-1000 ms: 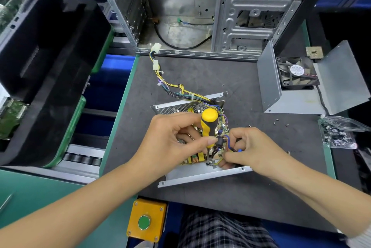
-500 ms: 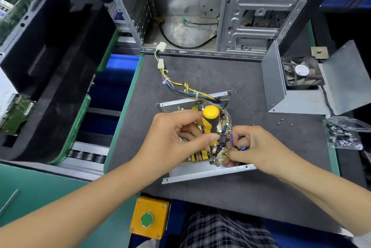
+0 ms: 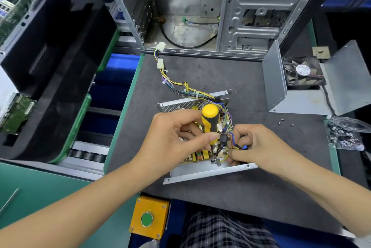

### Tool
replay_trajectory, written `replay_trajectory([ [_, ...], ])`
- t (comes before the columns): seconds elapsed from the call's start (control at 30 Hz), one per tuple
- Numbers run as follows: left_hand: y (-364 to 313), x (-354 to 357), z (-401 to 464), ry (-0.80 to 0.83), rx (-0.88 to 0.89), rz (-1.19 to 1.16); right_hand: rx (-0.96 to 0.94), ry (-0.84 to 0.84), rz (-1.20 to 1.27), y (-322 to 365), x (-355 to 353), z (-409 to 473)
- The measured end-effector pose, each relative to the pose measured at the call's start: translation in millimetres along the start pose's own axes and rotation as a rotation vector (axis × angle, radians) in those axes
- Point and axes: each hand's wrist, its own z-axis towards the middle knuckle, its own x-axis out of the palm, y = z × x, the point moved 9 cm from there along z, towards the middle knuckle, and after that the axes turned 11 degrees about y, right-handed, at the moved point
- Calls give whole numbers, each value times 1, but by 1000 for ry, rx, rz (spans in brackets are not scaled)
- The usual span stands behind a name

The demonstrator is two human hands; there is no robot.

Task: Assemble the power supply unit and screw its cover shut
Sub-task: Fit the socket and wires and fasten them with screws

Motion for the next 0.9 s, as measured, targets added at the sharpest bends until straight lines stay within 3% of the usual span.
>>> replay_trajectory([
  [0.9, -5, 7, 4, 22, -10, -62, -78, -33, -186, 10, -7, 0],
])
